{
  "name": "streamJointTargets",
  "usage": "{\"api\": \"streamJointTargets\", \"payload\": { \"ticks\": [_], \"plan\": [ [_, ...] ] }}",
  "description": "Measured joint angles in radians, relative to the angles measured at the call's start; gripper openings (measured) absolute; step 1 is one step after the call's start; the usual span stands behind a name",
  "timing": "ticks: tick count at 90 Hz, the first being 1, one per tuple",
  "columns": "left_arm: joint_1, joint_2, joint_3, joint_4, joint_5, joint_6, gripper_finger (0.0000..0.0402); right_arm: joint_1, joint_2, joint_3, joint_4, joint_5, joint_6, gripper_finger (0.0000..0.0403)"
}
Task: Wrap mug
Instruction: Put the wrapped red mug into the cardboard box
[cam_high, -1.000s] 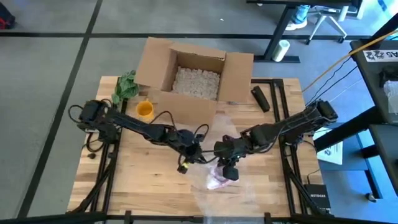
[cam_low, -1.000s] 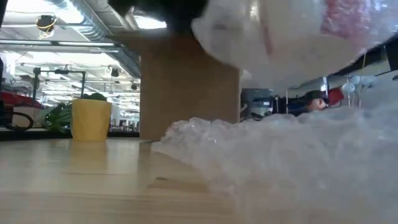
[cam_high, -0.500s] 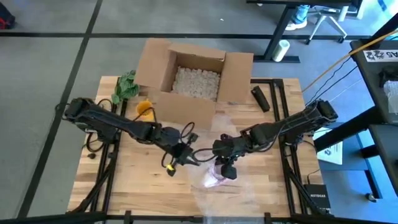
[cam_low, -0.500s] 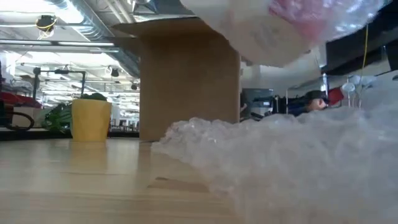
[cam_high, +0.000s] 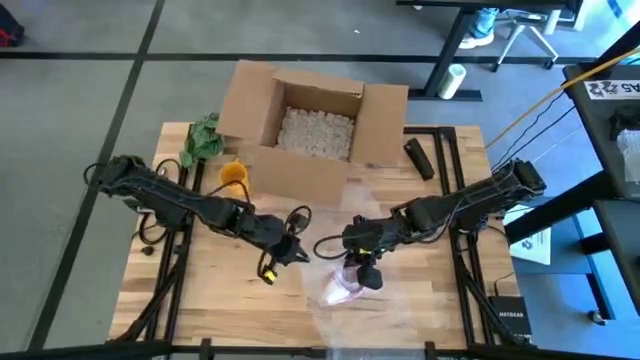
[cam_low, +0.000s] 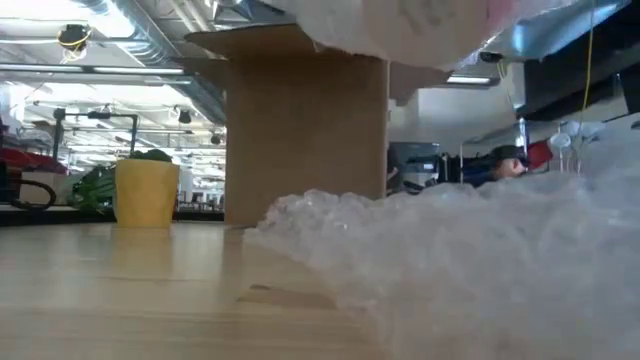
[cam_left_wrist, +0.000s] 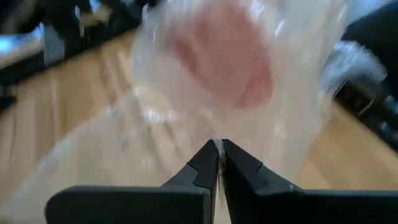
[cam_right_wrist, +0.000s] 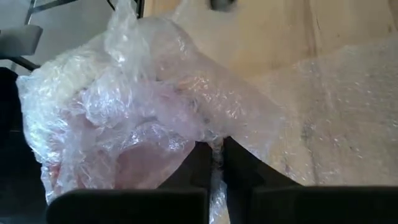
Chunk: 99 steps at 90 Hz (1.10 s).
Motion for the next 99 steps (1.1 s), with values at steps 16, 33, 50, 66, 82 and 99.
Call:
{"api": "streamJointTargets", "payload": {
  "ticks": [16, 33, 50, 66, 82, 99],
  "plan": [
    [0.0, -0.041, 0.0, -0.004, -0.032, 0.006, 0.0, -0.001, 0.0, 0.0, -0.013, 0.0, -0.004, 0.0],
    [-0.019, -0.127, 0.0, 0.023, -0.031, 0.052, 0.0, -0.002, -0.001, 0.0, -0.004, 0.017, -0.003, 0.0],
    [-0.073, -0.185, 0.0, 0.116, -0.029, 0.129, 0.0, -0.002, -0.001, 0.0, -0.011, 0.007, -0.007, 0.0],
    [-0.099, -0.197, 0.003, 0.198, 0.001, 0.2, 0.0, 0.0, 0.0, -0.001, -0.01, 0.002, -0.01, 0.0],
    [-0.054, -0.171, -0.001, -0.02, -0.035, 0.013, 0.0001, 0.0, 0.0, -0.001, -0.015, 0.018, -0.01, 0.0],
    [-0.045, -0.134, -0.003, -0.129, 0.031, -0.168, 0.0052, -0.003, 0.0, -0.001, -0.013, 0.027, -0.019, 0.0]
  ]
}}
